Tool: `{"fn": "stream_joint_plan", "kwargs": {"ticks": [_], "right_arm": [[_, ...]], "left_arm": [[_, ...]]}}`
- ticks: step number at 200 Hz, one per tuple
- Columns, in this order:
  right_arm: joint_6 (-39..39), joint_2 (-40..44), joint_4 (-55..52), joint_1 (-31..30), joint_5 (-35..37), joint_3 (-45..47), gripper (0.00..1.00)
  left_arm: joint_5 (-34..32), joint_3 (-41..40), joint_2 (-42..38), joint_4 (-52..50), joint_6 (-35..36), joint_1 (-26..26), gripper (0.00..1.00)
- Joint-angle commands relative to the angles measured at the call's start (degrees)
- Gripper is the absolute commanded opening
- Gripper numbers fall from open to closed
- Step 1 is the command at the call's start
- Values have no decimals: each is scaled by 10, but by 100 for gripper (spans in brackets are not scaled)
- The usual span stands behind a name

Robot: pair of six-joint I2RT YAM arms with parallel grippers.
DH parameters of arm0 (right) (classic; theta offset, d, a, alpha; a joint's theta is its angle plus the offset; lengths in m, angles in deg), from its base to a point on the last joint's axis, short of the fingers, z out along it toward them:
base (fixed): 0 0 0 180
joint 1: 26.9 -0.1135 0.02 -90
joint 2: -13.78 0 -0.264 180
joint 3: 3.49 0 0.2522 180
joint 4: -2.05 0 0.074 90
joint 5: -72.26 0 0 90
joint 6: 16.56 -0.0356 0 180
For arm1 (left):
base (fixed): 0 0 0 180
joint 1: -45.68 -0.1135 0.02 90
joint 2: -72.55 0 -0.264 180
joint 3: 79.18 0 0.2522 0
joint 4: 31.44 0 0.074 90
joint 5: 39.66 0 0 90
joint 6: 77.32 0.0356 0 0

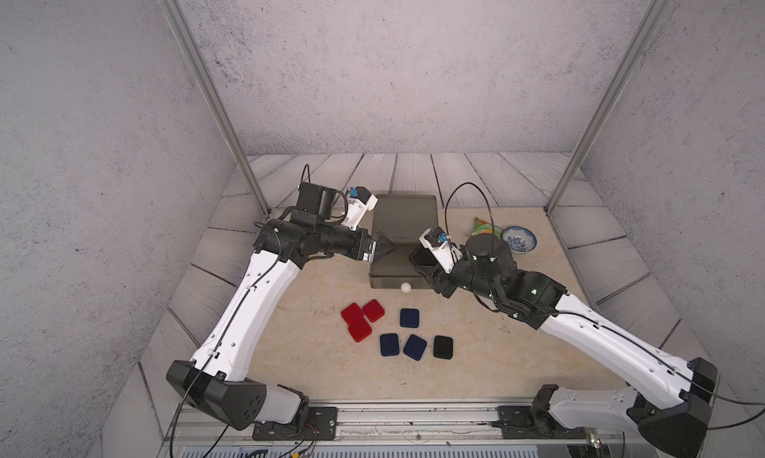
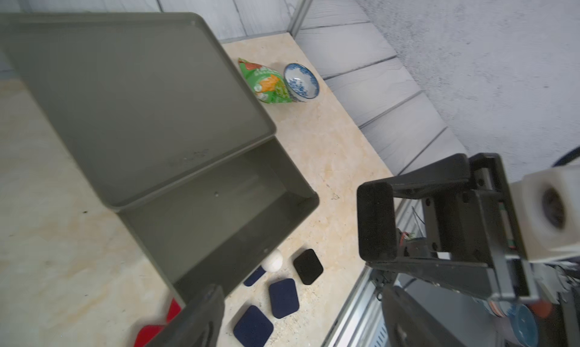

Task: Place the brooch boxes into the drawer by color
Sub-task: Place the brooch box in the drawer.

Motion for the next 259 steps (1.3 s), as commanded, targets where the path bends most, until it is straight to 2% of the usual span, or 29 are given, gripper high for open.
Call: {"fn": "stream_joint_plan", "kwargs": {"ticks": [1,43,63,92,108,171,259], "right_arm": [[-13,-56,-75,1,-2,-68,34],[-44,-181,-203,11,-15,-202,33],[-57,-215,-214,13,-27,-233,34],[-66,-272,-238,14,-47,-293,34],[-66,-308,-254,15,-57,-326,35],[-68,-402,-286,21,-80,-413,35],[-52,-464,-310,36,-87,-454,36]], "left_arm": [[-124,11,-19,-17,17,0,89],[-299,-10,-44,-9,8,-10,92],[-340,-33,-65,7,-12,-42,92],[-301,-76,-98,45,-37,-105,94],[-281,-86,-101,48,-39,-121,94],[-265,-93,-90,39,-23,-128,96],[-255,-99,-88,38,-10,-135,97]]}}
